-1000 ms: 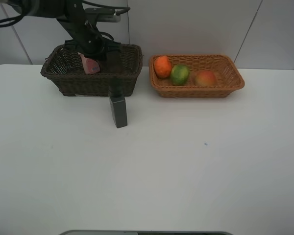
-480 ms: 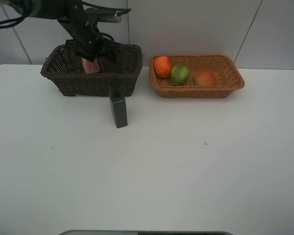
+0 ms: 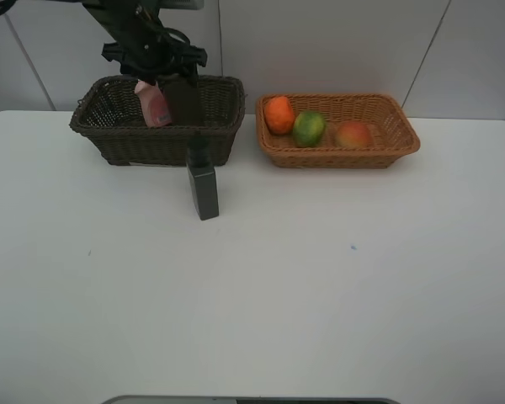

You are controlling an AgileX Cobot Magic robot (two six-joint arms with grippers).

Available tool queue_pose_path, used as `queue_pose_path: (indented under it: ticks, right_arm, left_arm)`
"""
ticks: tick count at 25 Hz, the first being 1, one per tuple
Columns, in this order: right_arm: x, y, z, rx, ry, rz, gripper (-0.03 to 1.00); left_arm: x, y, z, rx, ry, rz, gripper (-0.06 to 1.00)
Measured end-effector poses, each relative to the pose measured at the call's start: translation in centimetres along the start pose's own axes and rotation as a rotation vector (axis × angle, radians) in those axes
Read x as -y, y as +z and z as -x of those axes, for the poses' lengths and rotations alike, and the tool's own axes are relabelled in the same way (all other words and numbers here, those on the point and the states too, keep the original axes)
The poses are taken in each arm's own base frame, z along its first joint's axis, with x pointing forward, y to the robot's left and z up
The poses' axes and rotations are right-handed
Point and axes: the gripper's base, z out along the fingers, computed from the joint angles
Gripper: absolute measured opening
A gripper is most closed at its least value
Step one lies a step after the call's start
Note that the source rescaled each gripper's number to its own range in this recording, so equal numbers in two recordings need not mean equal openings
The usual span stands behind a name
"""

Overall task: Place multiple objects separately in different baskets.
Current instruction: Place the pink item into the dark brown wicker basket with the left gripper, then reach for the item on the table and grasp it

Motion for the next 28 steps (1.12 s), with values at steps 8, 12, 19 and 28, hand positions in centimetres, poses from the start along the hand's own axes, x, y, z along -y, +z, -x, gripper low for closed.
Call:
queue_pose_path:
  ticks: [8,12,19,28]
  right_arm:
    - [0.0,0.0,0.0,0.0,0.0,0.0,0.96]
    - [0.0,0.0,0.0,0.0,0.0,0.0,0.96]
    - [0.0,0.0,0.0,0.0,0.0,0.0,0.96]
    - [0.0,0.0,0.0,0.0,0.0,0.0,0.96]
  left_arm:
    - [1.8,-5.3,0.9,-0.032,0.255,-0.022,0.99]
    - [3.7,-6.6,0.4,-0.078,0.384,-0.063,0.99]
    - [7.6,-7.3,-1.6,-0.209,0.44,-0.127,0.99]
    - [9.5,-8.0,-3.2,-0.355,0.221,-0.11,0.99]
